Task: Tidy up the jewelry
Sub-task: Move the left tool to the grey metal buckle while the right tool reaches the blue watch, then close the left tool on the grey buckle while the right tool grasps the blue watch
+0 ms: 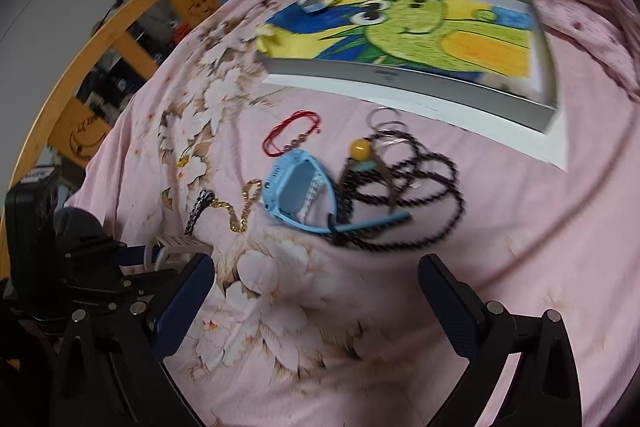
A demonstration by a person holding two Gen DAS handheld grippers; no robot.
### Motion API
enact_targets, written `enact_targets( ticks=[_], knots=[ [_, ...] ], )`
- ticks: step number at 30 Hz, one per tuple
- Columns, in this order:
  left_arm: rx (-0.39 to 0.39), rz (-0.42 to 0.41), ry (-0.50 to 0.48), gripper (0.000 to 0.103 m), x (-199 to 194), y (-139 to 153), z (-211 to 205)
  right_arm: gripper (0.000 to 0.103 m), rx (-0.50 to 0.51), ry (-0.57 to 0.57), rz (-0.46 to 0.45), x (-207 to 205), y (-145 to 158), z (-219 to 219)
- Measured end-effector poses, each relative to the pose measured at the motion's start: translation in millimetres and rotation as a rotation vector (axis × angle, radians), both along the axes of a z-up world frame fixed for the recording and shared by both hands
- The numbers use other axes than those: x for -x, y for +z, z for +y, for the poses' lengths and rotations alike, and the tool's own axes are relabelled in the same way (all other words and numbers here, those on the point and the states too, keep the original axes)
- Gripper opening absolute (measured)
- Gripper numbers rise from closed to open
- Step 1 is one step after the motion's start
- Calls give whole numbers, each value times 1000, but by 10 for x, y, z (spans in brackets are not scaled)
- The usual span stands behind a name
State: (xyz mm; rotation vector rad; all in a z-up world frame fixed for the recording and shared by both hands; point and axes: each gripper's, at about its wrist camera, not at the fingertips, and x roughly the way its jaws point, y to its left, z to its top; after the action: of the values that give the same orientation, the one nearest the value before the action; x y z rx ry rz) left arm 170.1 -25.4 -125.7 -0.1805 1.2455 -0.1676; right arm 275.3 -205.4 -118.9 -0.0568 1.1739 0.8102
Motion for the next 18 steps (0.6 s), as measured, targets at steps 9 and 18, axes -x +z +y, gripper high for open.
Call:
enact_targets(
  ticks=[9, 18],
  knots=[
    [54, -9, 77, 22, -23, 11, 135, 95, -20, 47, -16, -130, -158, 287],
    [81, -10, 106, 22, 1, 22, 173, 81, 8, 59, -35, -229, -284, 524]
  ],
)
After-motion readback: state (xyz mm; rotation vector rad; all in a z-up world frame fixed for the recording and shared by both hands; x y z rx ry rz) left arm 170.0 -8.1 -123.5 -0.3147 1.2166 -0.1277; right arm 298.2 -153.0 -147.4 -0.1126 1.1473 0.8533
